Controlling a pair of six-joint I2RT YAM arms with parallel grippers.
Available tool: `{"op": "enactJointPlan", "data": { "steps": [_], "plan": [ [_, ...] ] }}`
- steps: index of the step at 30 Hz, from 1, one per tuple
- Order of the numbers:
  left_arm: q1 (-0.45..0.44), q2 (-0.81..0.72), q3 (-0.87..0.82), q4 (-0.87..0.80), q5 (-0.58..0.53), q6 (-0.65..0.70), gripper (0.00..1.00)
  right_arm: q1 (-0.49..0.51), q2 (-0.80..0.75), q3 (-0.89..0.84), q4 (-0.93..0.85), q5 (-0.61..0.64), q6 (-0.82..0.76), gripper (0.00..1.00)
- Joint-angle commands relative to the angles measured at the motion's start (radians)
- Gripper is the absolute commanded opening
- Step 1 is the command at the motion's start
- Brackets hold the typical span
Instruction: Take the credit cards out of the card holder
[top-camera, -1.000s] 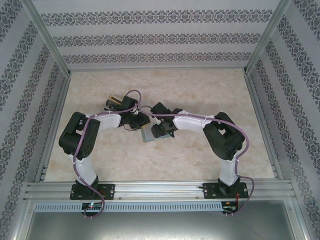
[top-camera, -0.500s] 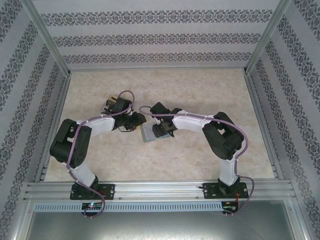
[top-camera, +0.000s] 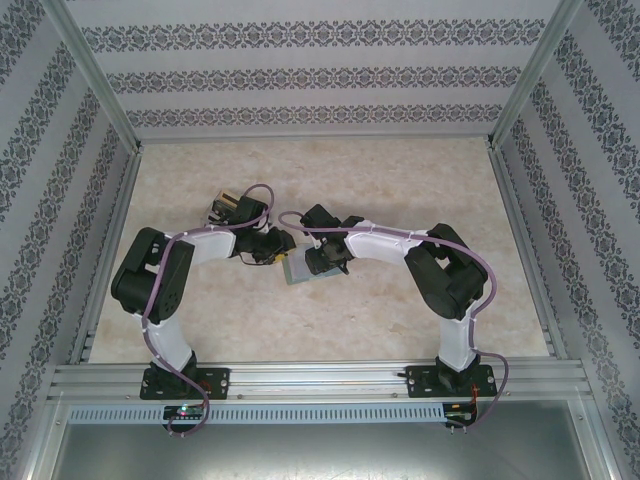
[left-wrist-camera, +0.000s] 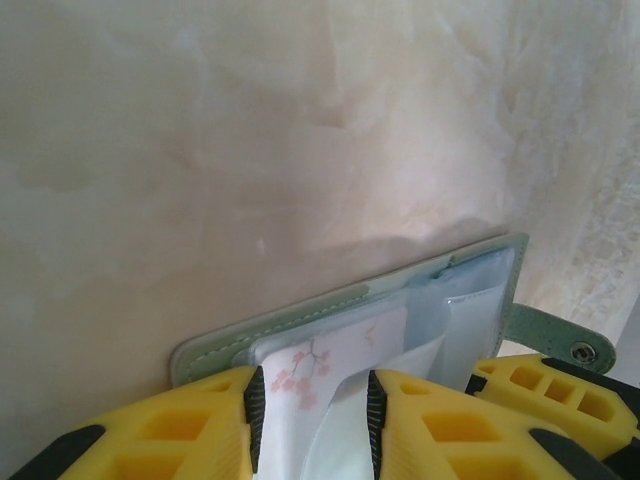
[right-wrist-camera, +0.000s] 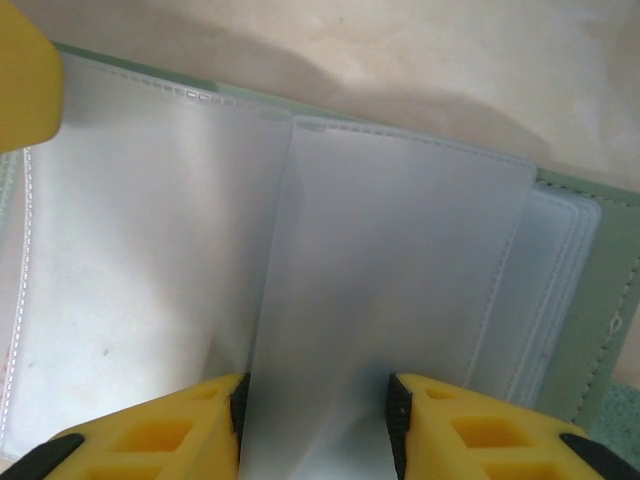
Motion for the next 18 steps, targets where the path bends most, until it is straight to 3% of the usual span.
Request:
{"op": "enactJointPlan", "data": {
  "steps": [1,18],
  "plan": [
    [-0.013,0.025,0.028,0.003,0.04,0.024,0.35,-0.013,0.061,-0.02,-0.058,-0.027,0.019,0.42],
    [-0.016,-0.004,0.017,0.049,0.092,0.073,0.26,-0.021,0.037,-0.037,-0.038,-0.043,0.027,0.43]
  ]
}}
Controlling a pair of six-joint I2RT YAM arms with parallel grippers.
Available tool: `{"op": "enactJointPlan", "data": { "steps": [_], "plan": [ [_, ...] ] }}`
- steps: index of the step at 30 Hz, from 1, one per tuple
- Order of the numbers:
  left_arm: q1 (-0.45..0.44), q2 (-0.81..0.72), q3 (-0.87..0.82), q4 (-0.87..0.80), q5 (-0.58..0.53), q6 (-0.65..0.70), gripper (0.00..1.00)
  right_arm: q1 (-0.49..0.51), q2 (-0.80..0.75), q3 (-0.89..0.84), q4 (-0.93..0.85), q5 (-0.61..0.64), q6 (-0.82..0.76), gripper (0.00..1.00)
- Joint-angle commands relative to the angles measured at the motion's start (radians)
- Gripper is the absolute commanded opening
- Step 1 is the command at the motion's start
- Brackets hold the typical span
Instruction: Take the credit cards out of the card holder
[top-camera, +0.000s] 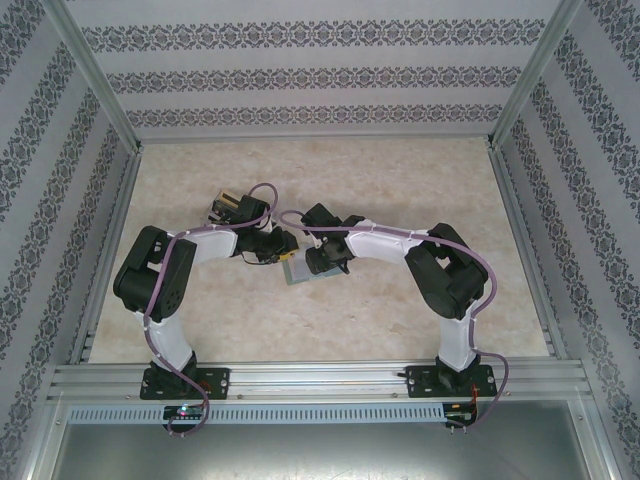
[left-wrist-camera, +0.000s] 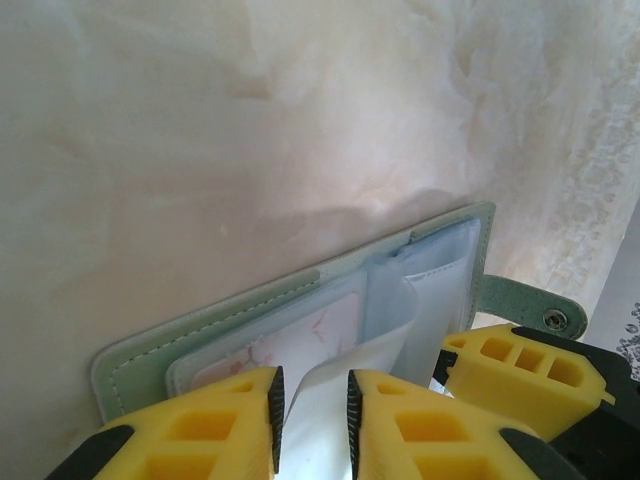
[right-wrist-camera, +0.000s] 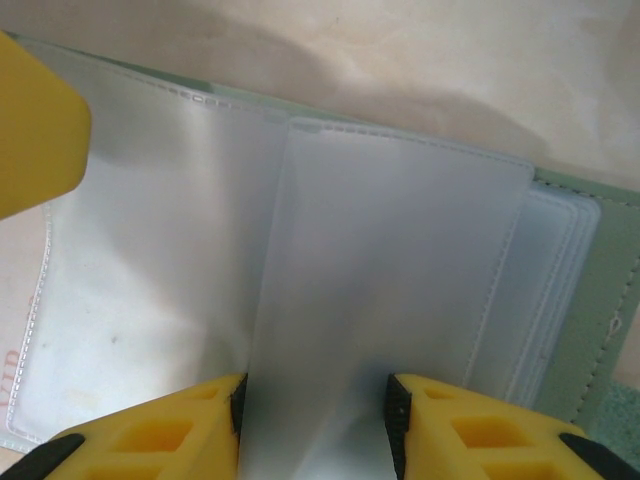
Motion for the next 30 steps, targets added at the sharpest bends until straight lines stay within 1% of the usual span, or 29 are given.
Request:
{"op": "enactJointPlan", "data": {
  "steps": [1,5,10,15,19,21,25,30],
  "plan": [
    [-0.01,-0.016,0.009,0.027,0.028,0.037,0.26,-0.014,0.026,-0.044,-0.029,-0.037,0.025,0.44],
    [-0.012,-0.009,-0.002,0.061,0.05,0.036,0.26,-0.006,-0.045,-0.085,0.04,-0.069,0.027,0.47],
    [-0.016,-0.001,-0.013,0.124,0.085,0.018,0.26,-0.009,-0.177,-0.166,0.133,-0.047,0.031,0.51],
    [-0.04,-0.001,-0.001,0.156,0.119,0.004,0.29,-0.026,-0.313,-0.263,0.219,0.004,0.069,0.59],
    [-0.07,-0.018,0.003,0.161,0.095,-0.017,0.31,-0.052,-0.391,-0.328,0.261,0.062,0.108,0.62],
    [-0.088,-0.032,0.002,0.175,0.086,-0.034,0.34,-0.075,-0.432,-0.365,0.287,0.076,0.131,0.62],
    [-0.13,-0.033,0.023,0.19,0.075,-0.053,0.42,-0.109,-0.491,-0.418,0.328,0.086,0.164,0.62],
    [-0.164,0.007,0.072,0.152,0.029,-0.067,0.46,-0.121,-0.531,-0.453,0.362,0.082,0.175,0.63]
  ]
}}
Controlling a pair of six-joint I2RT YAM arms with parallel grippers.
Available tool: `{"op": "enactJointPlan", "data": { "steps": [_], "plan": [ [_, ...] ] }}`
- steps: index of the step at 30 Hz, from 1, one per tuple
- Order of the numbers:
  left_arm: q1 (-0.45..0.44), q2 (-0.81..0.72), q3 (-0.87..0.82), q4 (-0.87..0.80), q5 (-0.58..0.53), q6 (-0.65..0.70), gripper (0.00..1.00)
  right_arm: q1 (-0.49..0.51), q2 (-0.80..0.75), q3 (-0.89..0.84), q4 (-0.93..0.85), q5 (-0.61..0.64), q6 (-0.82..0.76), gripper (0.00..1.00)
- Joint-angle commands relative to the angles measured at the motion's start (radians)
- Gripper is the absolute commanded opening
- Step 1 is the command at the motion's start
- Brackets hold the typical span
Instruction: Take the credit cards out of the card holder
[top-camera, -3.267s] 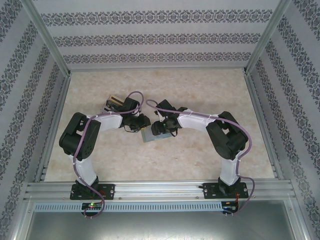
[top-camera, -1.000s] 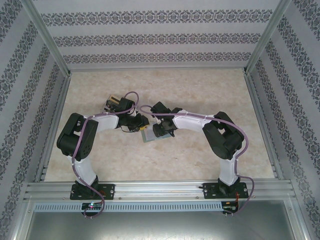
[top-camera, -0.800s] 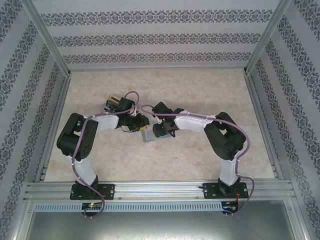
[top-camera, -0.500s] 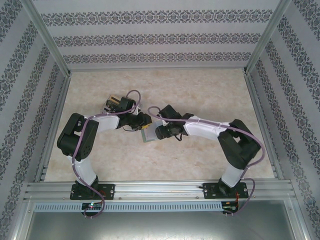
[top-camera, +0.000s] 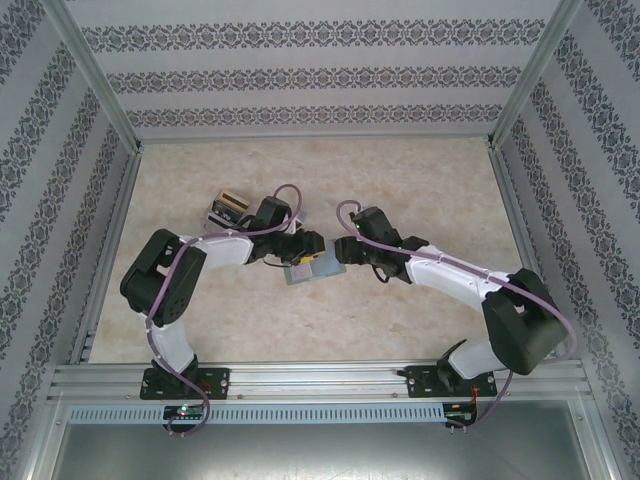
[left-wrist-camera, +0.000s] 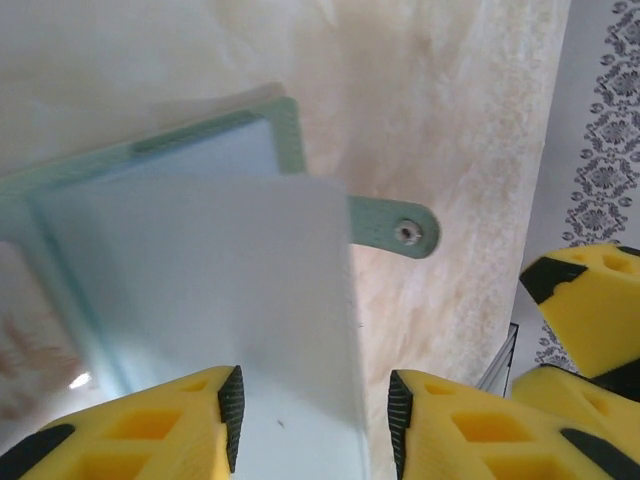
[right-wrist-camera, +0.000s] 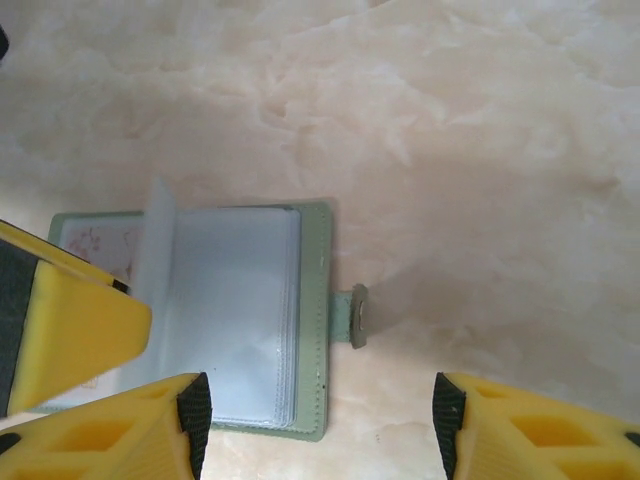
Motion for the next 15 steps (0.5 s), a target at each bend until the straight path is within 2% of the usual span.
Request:
{"op": "enactJointPlan", "data": {
  "steps": [1,5,11,15],
  "plan": [
    [-0.016,0.014,0.05,0.006,-0.045,-0.022,0.46,-0.006,-0.039,-0.024,0.055,0.02,0.027,0.63],
    [-0.017,0.033,0.074,-0.023,-0.07,-0.028,0.51,-0.011,-0.038,-0.028,0.06,0.006,0.03,0.63],
    [-0.014,0.03,0.096,-0.074,-0.11,-0.028,0.53,-0.013,-0.02,-0.023,0.077,-0.048,0.026,0.62],
    [0.011,-0.038,0.074,-0.137,-0.186,-0.015,0.51,-0.014,0.019,-0.004,0.098,-0.171,0.015,0.58]
  ]
}}
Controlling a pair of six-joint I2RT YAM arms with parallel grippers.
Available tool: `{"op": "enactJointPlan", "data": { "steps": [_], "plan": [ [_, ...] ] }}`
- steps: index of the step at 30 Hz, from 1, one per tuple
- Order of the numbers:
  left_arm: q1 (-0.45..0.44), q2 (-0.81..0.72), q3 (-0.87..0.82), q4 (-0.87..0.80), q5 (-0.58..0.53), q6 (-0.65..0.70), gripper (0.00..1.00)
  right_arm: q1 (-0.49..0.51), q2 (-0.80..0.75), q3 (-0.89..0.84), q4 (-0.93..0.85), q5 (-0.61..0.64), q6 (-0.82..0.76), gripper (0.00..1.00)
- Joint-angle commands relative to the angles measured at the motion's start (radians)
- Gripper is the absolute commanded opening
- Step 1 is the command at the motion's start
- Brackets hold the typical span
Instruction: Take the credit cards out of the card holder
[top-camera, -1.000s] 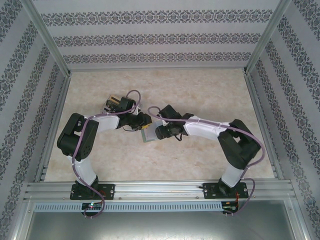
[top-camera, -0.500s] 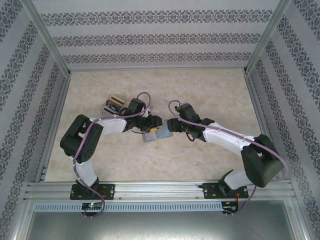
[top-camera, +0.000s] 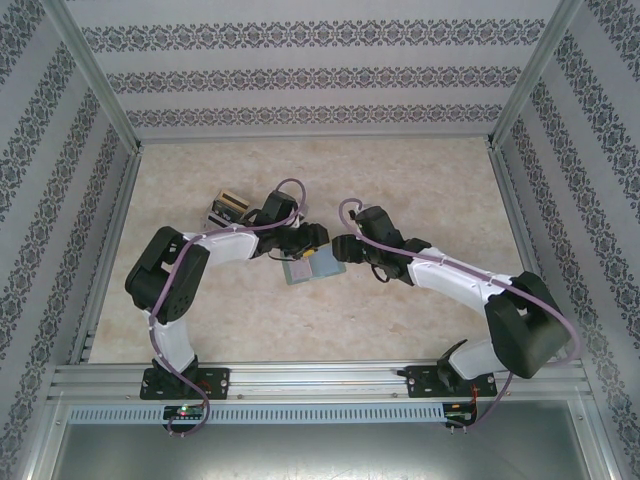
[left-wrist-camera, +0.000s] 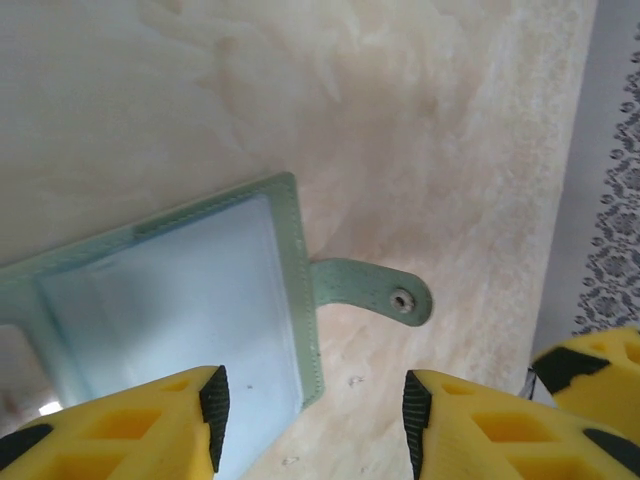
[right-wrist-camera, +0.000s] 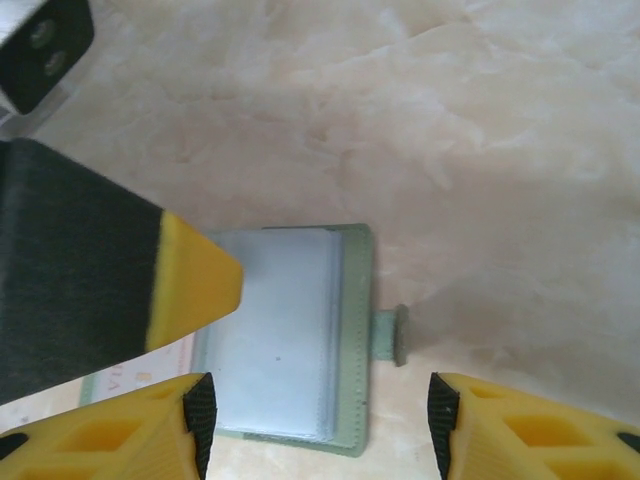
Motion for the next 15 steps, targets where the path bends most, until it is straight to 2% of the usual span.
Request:
{"op": "enactJointPlan", "data": {
  "steps": [1,7,15],
  "plan": [
    [0.029,-0.081,-0.012,-0.08,-0.089,0.004,0.49,-0.007,0.042,0.018,0.04,-0.133,0.005,0.57],
    [0.093,-0.201,-0.121,-0.143,-0.169,-0.004,0.45,0.012,0.155,0.1,0.047,-0.317,0.087,0.49],
    [0.121,-0.324,-0.196,-0.254,-0.289,0.004,0.45,0.05,0.368,0.262,-0.051,-0.403,0.142,0.44]
  ]
}}
